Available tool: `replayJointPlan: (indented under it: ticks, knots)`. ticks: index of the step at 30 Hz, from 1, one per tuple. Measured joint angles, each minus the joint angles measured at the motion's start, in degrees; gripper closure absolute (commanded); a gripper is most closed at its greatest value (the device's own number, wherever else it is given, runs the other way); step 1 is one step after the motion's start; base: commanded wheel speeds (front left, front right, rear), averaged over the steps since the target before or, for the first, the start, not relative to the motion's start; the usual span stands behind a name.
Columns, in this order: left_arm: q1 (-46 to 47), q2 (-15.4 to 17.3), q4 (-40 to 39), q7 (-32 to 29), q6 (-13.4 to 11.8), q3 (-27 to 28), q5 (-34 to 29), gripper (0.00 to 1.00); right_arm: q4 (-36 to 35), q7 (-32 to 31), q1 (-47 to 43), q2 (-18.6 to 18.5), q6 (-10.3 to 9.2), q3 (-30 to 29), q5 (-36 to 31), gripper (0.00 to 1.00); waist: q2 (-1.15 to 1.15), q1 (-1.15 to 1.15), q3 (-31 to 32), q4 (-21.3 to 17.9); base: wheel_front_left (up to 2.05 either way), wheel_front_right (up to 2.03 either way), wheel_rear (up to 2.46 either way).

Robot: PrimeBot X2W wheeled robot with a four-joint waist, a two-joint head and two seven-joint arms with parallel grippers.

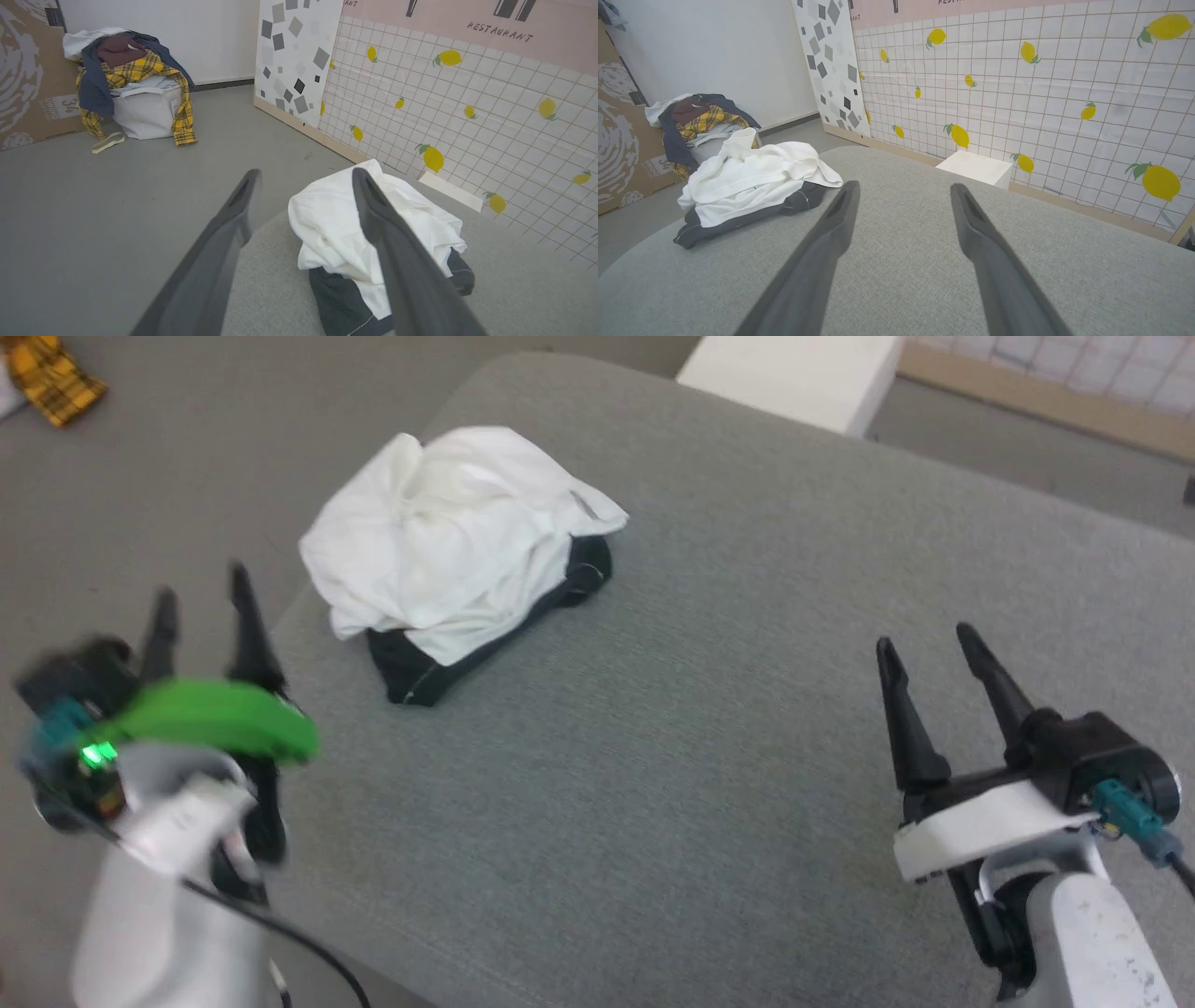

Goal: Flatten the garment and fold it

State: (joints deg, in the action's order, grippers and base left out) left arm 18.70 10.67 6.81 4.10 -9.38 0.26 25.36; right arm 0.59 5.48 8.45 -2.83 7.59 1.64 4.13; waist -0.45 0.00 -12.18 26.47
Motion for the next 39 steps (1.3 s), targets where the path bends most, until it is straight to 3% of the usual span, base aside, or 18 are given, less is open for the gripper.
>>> replayJointPlan:
  ticks: [6, 12, 19, 25, 30, 31, 32, 33, 36, 39]
  knots:
    - [10.89, 4.57, 3.48, -6.49, 0.16, 4.05, 5.14, 0.0, -0.86, 0.15, 3.57, -0.01, -0.01, 0.42, -0.14, 0.0, 0.0, 0.01, -5.21, -4.01, 0.0, 0.0, 0.0]
    - [16.0, 9.81, 8.25, -18.64, -0.41, 5.54, 7.97, 0.0, -0.24, 1.68, 6.65, 0.01, -0.01, 1.24, 0.31, 0.0, 0.0, 0.01, -10.46, -9.5, 0.0, 0.0, 0.0]
    - [15.78, 12.39, 10.7, -34.75, -6.9, 7.99, 12.0, 0.0, 1.53, 3.66, 8.55, -0.01, -0.01, 1.33, 1.05, 0.0, 0.0, 0.01, -16.34, -15.18, 0.0, 0.0, 0.0]
    - [10.82, 12.41, 7.67, -42.77, -12.9, 10.81, 15.06, 0.0, 2.5, 4.66, 9.44, -0.02, -0.01, 1.0, 1.36, 0.0, 0.0, 0.01, -20.39, -18.76, 0.0, 0.0, 0.0]
    - [9.15, 13.19, 4.0, -47.15, -14.67, 12.82, 17.19, 0.0, 2.71, 5.23, 10.4, 0.03, 0.0, 1.08, 1.51, 0.0, 0.0, 0.0, -22.35, -20.61, 0.0, 0.0, 0.0]
    - [8.79, 13.35, 3.38, -48.03, -14.83, 13.21, 17.81, 0.4, 2.82, 5.41, 10.46, 0.05, 0.0, 1.24, 1.52, 0.0, 0.0, 0.0, -22.43, -20.85, 0.0, 0.0, 0.0]
    - [8.4, 13.38, 2.83, -48.41, -14.8, 13.48, 18.37, 0.62, 3.02, 5.49, 10.53, 0.07, 0.0, 1.35, 1.55, 0.0, 0.0, 0.0, -22.33, -20.95, 0.0, 0.0, 0.0]
    - [7.94, 13.38, 2.4, -48.37, -14.52, 13.59, 18.56, 1.0, 3.21, 5.59, 10.59, 0.08, 0.0, 1.41, 1.6, 0.0, 0.0, 0.0, -22.16, -21.0, 0.0, 0.0, 0.0]
    - [5.88, 13.15, 1.77, -44.28, -12.23, 13.33, 17.9, 1.0, 4.28, 5.67, 10.62, 0.04, 0.0, 1.27, 1.89, 0.0, 0.0, 0.0, -21.06, -21.04, 0.0, 0.0, 0.0]
    - [5.08, 12.57, 2.02, -36.08, -9.65, 12.8, 14.68, 1.0, 5.53, 5.97, 10.38, 0.03, 0.0, 0.93, 2.03, 0.0, 0.0, 0.0, -19.3, -20.89, 0.0, 0.0, 0.0]
